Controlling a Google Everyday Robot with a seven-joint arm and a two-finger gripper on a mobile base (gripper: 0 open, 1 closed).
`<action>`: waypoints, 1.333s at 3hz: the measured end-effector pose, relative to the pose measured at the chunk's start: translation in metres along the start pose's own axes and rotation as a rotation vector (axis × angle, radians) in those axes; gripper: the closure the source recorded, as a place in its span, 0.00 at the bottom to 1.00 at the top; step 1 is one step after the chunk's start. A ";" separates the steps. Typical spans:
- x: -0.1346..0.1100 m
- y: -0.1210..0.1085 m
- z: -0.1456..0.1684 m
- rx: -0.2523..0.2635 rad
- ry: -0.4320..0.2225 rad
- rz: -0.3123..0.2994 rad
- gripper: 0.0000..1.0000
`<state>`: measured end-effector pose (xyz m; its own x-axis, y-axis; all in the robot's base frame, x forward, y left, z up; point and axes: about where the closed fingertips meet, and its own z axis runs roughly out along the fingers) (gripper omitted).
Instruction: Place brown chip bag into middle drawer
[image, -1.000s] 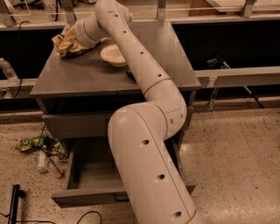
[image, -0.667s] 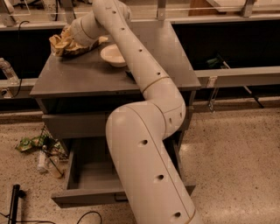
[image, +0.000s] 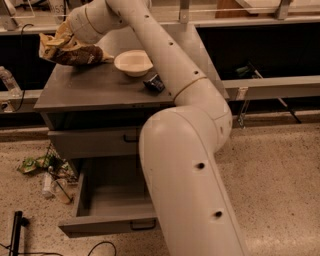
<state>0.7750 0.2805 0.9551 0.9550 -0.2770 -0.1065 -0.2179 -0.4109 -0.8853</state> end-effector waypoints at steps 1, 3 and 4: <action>-0.042 -0.036 -0.067 0.146 -0.003 0.009 1.00; -0.078 -0.045 -0.129 0.336 0.039 0.110 1.00; -0.077 -0.044 -0.129 0.335 0.040 0.109 1.00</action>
Offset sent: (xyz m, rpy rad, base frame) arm -0.2187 -0.0521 -0.1219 0.1309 0.3026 -0.0693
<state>0.6848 0.2080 1.0611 0.9196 -0.3401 -0.1966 -0.2337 -0.0713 -0.9697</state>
